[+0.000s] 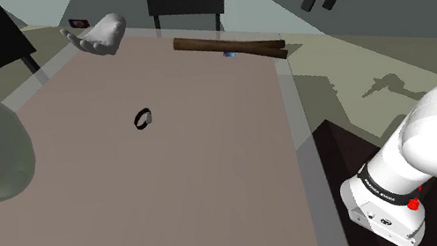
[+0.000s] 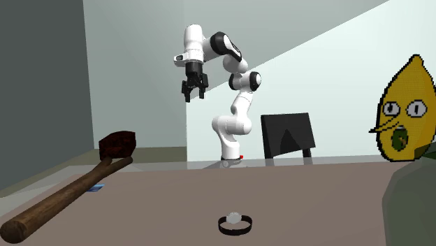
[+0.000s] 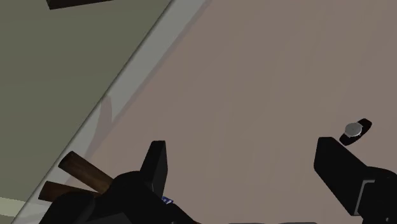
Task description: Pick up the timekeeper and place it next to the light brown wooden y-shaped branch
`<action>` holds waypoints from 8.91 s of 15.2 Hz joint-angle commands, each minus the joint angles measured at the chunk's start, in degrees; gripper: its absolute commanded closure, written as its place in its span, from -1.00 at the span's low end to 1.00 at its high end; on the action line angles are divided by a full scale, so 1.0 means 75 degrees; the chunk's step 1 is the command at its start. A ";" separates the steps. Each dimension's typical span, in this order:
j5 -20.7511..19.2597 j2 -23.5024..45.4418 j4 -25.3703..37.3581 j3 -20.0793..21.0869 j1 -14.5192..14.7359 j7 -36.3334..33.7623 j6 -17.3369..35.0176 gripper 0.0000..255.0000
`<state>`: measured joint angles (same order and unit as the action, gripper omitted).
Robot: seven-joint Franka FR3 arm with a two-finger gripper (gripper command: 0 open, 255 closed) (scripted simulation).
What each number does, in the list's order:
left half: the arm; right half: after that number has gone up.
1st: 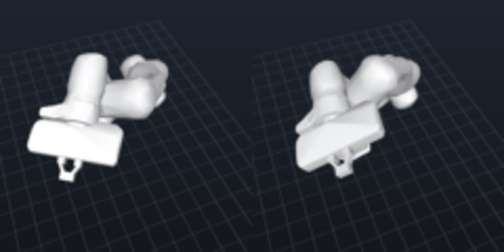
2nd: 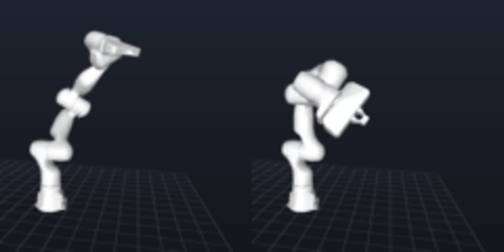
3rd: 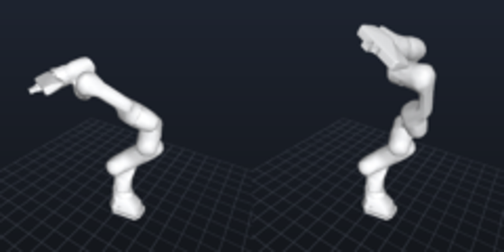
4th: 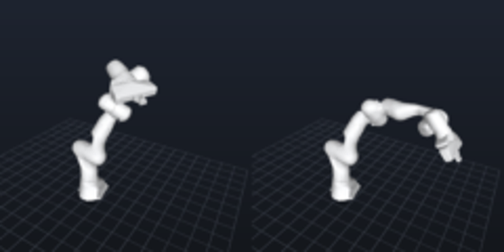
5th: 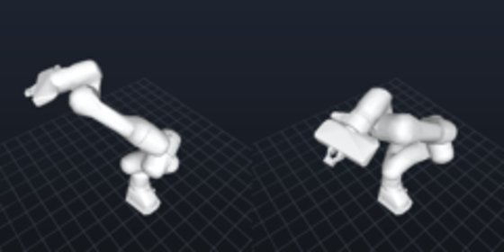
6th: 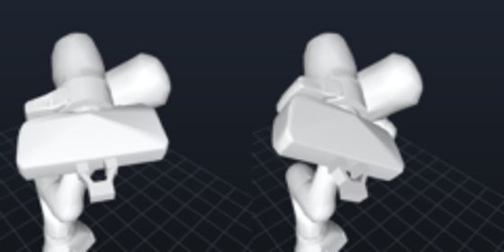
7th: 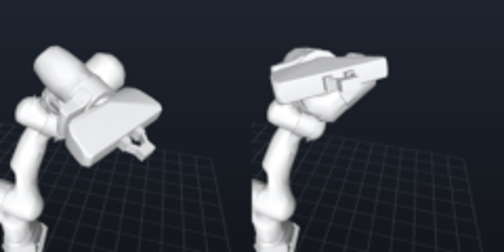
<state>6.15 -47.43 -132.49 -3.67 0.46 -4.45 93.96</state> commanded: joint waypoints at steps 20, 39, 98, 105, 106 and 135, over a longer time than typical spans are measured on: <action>0.0356 0.4042 0.1147 0.2698 0.0278 -0.3299 0.2659 -1.00; -0.1993 0.9797 0.5770 0.3419 0.1421 -0.6696 0.2908 -1.00; -0.0762 0.6897 0.3653 0.3216 0.0121 -0.4971 0.2306 1.00; -0.0236 0.5439 0.2008 0.2633 -0.0450 -0.3620 0.2515 1.00; -0.0191 0.5258 0.1812 0.2530 -0.0516 -0.3428 0.2524 1.00; -0.0102 0.4616 -0.1039 0.1468 -0.1131 -0.1537 0.4632 1.00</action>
<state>5.40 -13.29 -139.98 7.35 -8.00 -16.05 127.87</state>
